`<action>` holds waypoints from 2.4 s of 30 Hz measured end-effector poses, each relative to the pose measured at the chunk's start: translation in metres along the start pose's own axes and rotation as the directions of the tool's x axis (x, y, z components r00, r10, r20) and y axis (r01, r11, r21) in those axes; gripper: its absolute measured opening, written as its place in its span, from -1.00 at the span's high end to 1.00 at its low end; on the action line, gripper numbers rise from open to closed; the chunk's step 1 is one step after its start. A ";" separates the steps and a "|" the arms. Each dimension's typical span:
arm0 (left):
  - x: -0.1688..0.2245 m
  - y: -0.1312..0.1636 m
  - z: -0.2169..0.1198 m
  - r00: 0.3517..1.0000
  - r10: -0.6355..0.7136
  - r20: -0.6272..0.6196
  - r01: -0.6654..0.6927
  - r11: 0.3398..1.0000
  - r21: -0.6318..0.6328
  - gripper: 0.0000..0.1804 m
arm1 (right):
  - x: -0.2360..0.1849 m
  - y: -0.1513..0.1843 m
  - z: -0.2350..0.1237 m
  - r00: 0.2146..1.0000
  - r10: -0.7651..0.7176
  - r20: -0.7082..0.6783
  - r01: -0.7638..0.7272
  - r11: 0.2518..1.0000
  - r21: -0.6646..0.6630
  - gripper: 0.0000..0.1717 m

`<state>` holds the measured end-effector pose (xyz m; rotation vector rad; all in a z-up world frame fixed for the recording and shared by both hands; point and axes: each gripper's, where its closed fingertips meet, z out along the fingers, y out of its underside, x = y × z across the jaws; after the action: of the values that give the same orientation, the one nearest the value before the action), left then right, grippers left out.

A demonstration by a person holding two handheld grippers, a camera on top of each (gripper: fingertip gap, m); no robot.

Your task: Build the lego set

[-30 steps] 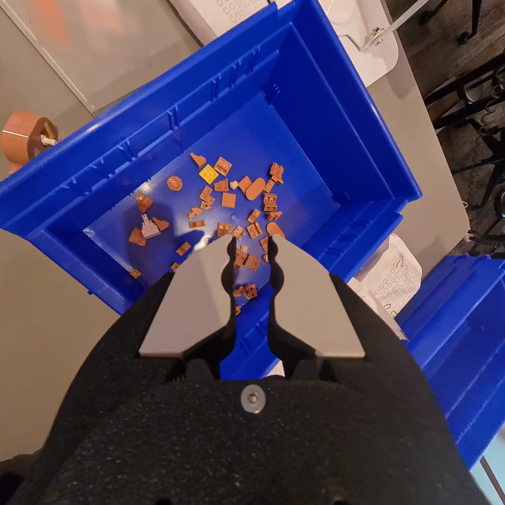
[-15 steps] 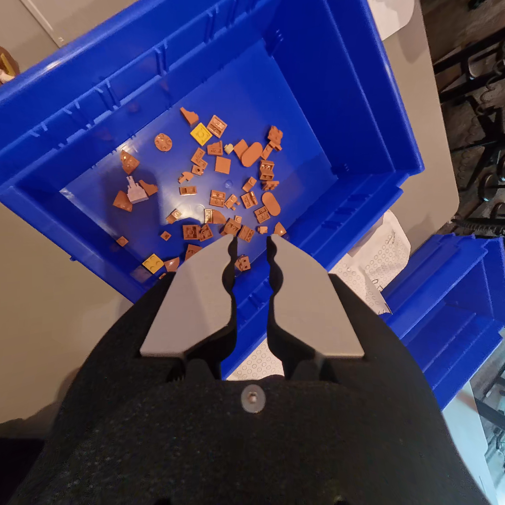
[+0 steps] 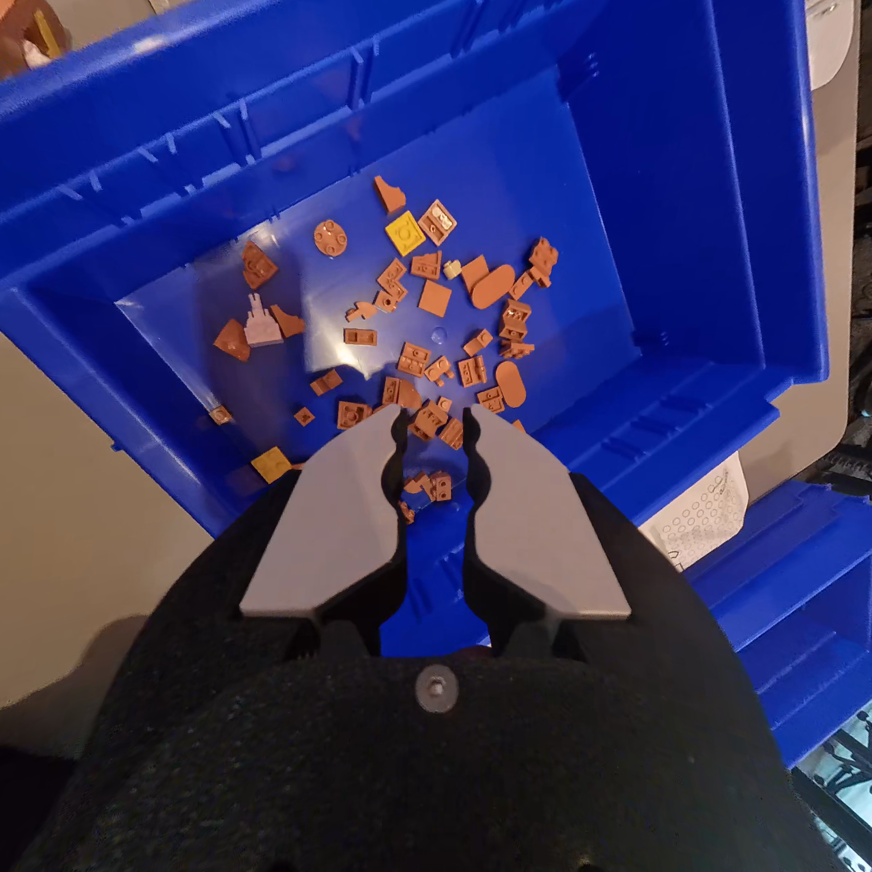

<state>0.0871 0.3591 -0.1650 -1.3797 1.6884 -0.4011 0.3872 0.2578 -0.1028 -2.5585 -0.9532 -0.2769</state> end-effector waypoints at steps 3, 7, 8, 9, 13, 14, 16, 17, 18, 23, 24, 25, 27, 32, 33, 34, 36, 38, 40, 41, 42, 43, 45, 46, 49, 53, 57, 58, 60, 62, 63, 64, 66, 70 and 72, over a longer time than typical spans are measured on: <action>0.004 -0.001 0.000 1.000 0.012 -0.006 -0.012 1.000 0.000 0.82 | 0.000 -0.006 0.001 1.000 -0.008 -0.020 0.008 1.000 0.004 0.74; 0.010 -0.003 -0.002 0.999 0.044 -0.003 -0.044 0.999 0.007 0.86 | 0.007 -0.009 0.003 0.997 0.007 -0.082 -0.008 1.000 -0.008 0.74; 0.011 -0.003 -0.002 0.999 0.044 -0.004 -0.044 0.999 0.007 0.86 | 0.008 -0.010 0.003 0.996 0.012 -0.090 -0.012 1.000 -0.004 0.74; 0.011 -0.003 -0.003 0.999 0.041 -0.004 -0.041 0.999 0.006 0.85 | 0.008 -0.012 0.003 0.995 0.019 -0.095 -0.019 1.000 0.001 0.74; 0.005 -0.003 -0.008 1.000 -0.011 0.019 0.010 1.000 0.020 0.84 | 0.012 -0.012 0.003 0.991 0.053 -0.125 -0.054 0.999 -0.004 0.74; 0.004 -0.003 -0.009 0.999 -0.026 0.020 0.026 0.999 0.025 0.84 | 0.014 -0.011 0.004 0.989 0.057 -0.133 -0.058 0.998 -0.008 0.74; 0.004 -0.003 -0.011 0.999 -0.049 0.011 0.049 0.998 0.029 0.83 | 0.014 -0.011 0.005 0.989 0.070 -0.131 -0.071 0.997 -0.007 0.74; 0.004 -0.003 -0.011 0.998 -0.055 0.008 0.054 0.998 0.032 0.83 | 0.014 -0.011 0.006 0.989 0.075 -0.128 -0.077 0.997 -0.008 0.74; 0.005 -0.004 -0.012 0.998 -0.056 0.005 0.056 0.998 0.034 0.83 | 0.013 -0.011 0.008 0.989 0.076 -0.126 -0.078 0.997 -0.012 0.74; 0.009 -0.004 -0.011 1.000 -0.031 -0.003 0.031 0.999 0.025 0.83 | 0.010 -0.009 0.015 0.992 0.065 -0.110 -0.069 0.997 -0.032 0.74; 0.009 -0.004 -0.010 1.000 -0.025 -0.001 0.025 0.999 0.021 0.83 | 0.010 -0.009 0.015 0.992 0.063 -0.108 -0.067 0.997 -0.033 0.74; 0.009 -0.003 -0.010 1.000 -0.022 0.000 0.022 1.000 0.019 0.83 | 0.010 -0.009 0.016 0.992 0.060 -0.108 -0.064 0.997 -0.034 0.74; 0.009 -0.003 -0.010 1.000 -0.022 0.002 0.022 1.000 0.016 0.83 | 0.010 -0.008 0.017 0.993 0.059 -0.103 -0.063 0.997 -0.035 0.74; 0.008 -0.003 -0.009 1.000 -0.030 0.003 0.030 0.999 0.015 0.83 | 0.010 -0.006 0.017 0.993 0.061 -0.099 -0.064 0.997 -0.036 0.74; 0.008 -0.003 -0.009 1.000 -0.029 0.003 0.029 0.999 0.015 0.83 | 0.010 -0.006 0.017 0.993 0.061 -0.100 -0.065 0.997 -0.036 0.74; 0.008 -0.003 -0.010 1.000 -0.027 0.003 0.027 1.000 0.014 0.83 | 0.010 -0.006 0.017 0.993 0.062 -0.100 -0.065 0.997 -0.036 0.74; 0.009 -0.003 -0.010 1.000 -0.025 0.003 0.025 1.000 0.014 0.83 | 0.009 -0.007 0.017 0.993 0.060 -0.099 -0.064 0.997 -0.036 0.74; 0.009 -0.003 -0.010 1.000 -0.024 0.003 0.024 1.000 0.013 0.83 | 0.009 -0.008 0.017 0.993 0.057 -0.099 -0.061 0.998 -0.035 0.74; 0.009 -0.003 -0.010 1.000 -0.025 0.003 0.024 1.000 0.013 0.83 | 0.008 -0.008 0.016 0.993 0.056 -0.100 -0.060 0.998 -0.034 0.74; 0.009 -0.002 -0.010 1.000 -0.025 0.003 0.025 1.000 0.013 0.83 | 0.009 -0.008 0.016 0.993 0.056 -0.101 -0.060 0.998 -0.034 0.74; 0.009 -0.002 -0.010 1.000 -0.025 0.003 0.025 1.000 0.013 0.83 | 0.009 -0.008 0.016 0.993 0.058 -0.103 -0.062 0.998 -0.032 0.74; 0.009 -0.002 -0.011 1.000 -0.026 0.003 0.026 1.000 0.014 0.83 | 0.010 -0.008 0.015 0.993 0.062 -0.105 -0.065 0.997 -0.031 0.74; 0.008 -0.002 -0.011 1.000 -0.027 0.004 0.026 1.000 0.013 0.83 | 0.011 -0.007 0.013 0.992 0.066 -0.109 -0.070 0.997 -0.028 0.74; 0.008 -0.002 -0.011 1.000 -0.027 0.005 0.027 1.000 0.012 0.83 | 0.012 -0.006 0.011 0.992 0.068 -0.111 -0.071 0.997 -0.028 0.74; 0.008 -0.002 -0.010 1.000 -0.026 0.005 0.026 1.000 0.011 0.83 | 0.012 -0.001 0.009 0.993 0.068 -0.095 -0.071 0.997 -0.031 0.74; 0.009 0.000 -0.008 1.000 -0.008 0.010 0.008 1.000 -0.004 0.83 | 0.003 0.008 0.016 1.000 -0.004 -0.025 0.003 0.999 -0.051 0.74; 0.009 0.001 -0.006 1.000 -0.002 0.015 0.002 1.000 -0.016 0.83 | -0.011 0.017 0.035 0.989 -0.135 0.054 0.141 0.984 -0.111 0.74; 0.009 0.001 -0.006 1.000 -0.003 0.015 0.003 1.000 -0.016 0.83 | -0.013 0.020 0.041 0.985 -0.157 0.069 0.166 0.976 -0.139 0.74; 0.008 0.001 -0.007 1.000 -0.007 0.014 0.007 1.000 -0.013 0.83 | -0.013 0.029 0.050 0.978 -0.194 0.076 0.206 0.956 -0.209 0.74; 0.008 0.001 -0.007 1.000 -0.009 0.013 0.009 1.000 -0.011 0.83 | -0.010 0.036 0.055 0.974 -0.219 0.064 0.228 0.934 -0.273 0.74; 0.008 0.001 -0.007 1.000 -0.008 0.012 0.008 1.000 -0.012 0.83 | -0.009 0.037 0.056 0.970 -0.235 0.055 0.241 0.926 -0.291 0.74; 0.009 0.001 -0.007 1.000 -0.006 0.011 0.006 1.000 -0.013 0.83 | -0.009 0.037 0.058 0.967 -0.249 0.054 0.253 0.919 -0.301 0.74; 0.009 0.001 -0.007 1.000 0.000 0.010 0.001 1.000 -0.014 0.83 | -0.010 0.037 0.062 0.961 -0.271 0.054 0.274 0.908 -0.318 0.75; 0.010 0.001 -0.007 1.000 0.003 0.008 -0.003 1.000 -0.016 0.83 | -0.011 0.036 0.067 0.953 -0.297 0.057 0.298 0.893 -0.337 0.83; 0.010 0.001 -0.008 1.000 0.002 0.007 -0.002 1.000 -0.016 0.83 | -0.012 0.036 0.067 0.956 -0.285 0.068 0.290 0.894 -0.341 0.85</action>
<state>0.0806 0.3480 -0.1658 -1.3894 1.6906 -0.3820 0.4050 0.2550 -0.1777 -2.7250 -1.4032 -0.5550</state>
